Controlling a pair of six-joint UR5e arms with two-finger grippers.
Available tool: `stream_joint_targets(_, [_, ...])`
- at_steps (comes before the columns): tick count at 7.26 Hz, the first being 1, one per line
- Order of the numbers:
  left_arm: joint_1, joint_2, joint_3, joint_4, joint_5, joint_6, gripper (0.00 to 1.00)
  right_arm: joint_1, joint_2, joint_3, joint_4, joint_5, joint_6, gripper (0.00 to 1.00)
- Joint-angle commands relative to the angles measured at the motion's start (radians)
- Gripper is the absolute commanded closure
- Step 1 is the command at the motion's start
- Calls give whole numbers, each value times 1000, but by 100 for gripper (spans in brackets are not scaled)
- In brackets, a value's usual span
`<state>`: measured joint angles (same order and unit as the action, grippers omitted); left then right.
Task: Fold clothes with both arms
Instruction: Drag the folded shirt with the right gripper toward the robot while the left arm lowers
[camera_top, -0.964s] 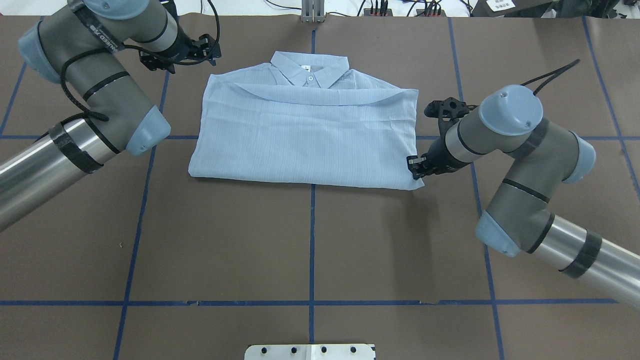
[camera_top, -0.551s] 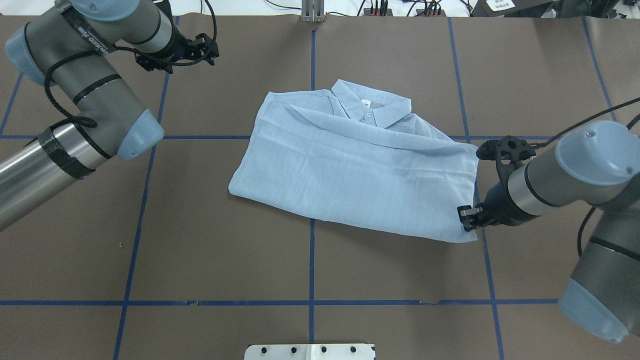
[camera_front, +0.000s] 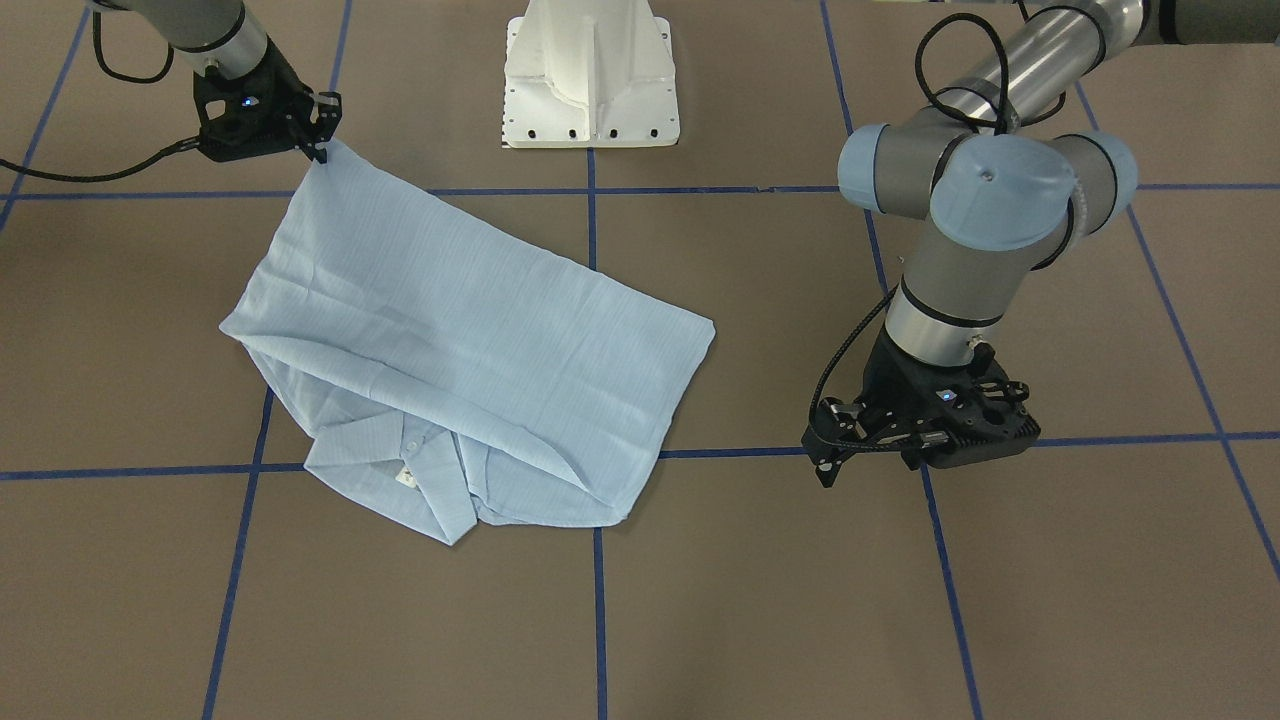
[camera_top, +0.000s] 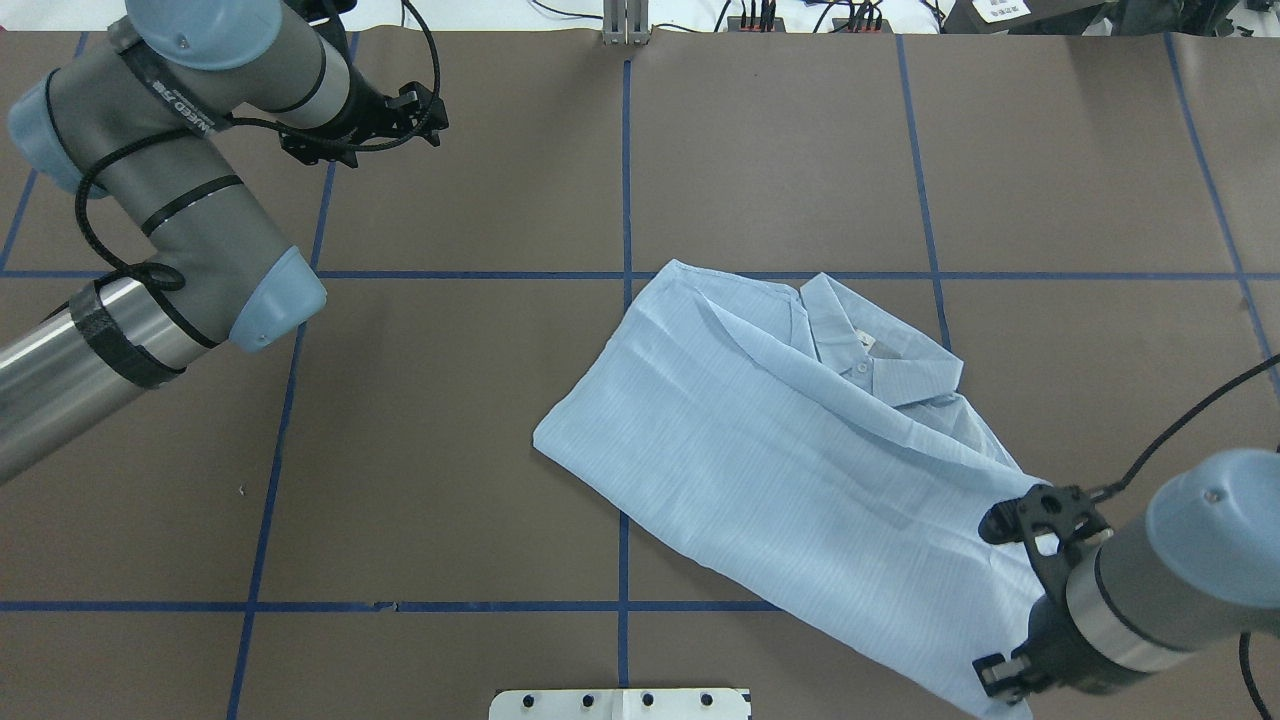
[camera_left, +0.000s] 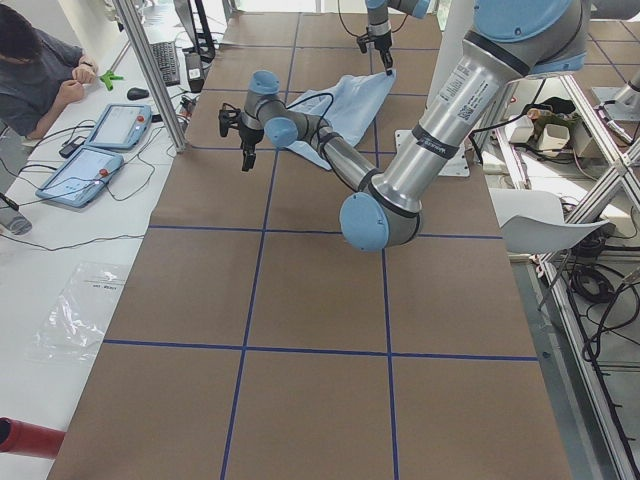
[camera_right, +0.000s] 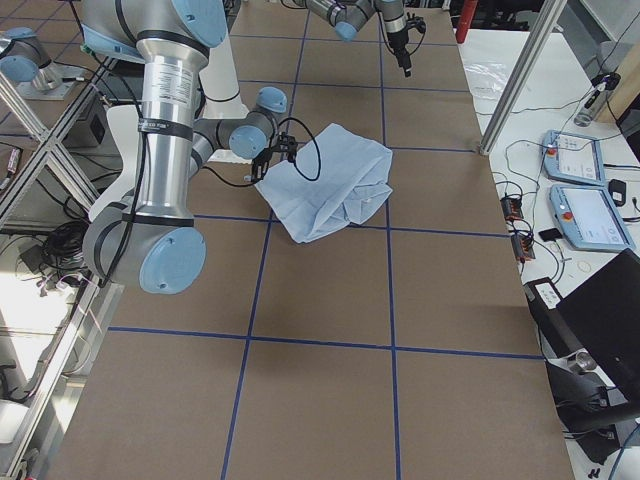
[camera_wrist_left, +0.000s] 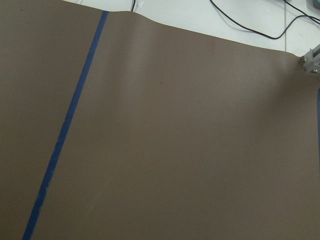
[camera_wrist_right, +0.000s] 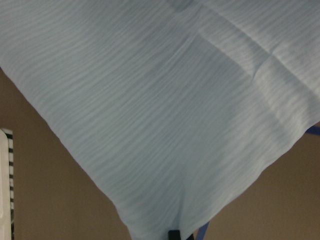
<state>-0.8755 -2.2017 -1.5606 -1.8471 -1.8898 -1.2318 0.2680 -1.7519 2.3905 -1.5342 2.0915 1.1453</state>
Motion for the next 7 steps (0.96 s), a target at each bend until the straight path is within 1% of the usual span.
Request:
stream_joint_targets(1, [16, 19, -33, 0, 1, -11, 0, -159, 0, 22, 5, -11, 135, 16])
stream_joint_targets(2, [23, 19, -36, -1, 0, -12, 0, -164, 33, 12, 5, -14, 137, 0])
stream_joint_targets(3, [44, 20, -45, 0, -3, -12, 0, -147, 69, -2, 5, -24, 137, 0])
stream_joint_targets(4, [91, 23, -83, 20, -8, -15, 0, -106, 133, -26, 5, -36, 136, 0])
stream_joint_targets(5, [166, 36, -125, 67, -8, -93, 0, -49, 202, -59, 6, -36, 136, 0])
stream_joint_targets(6, [244, 37, -154, 77, -8, -201, 0, 0, 228, -65, 6, -36, 122, 0])
stream_joint_targets(7, [326, 37, -153, 77, -3, -333, 0, 60, 247, -63, 9, -34, 116, 0])
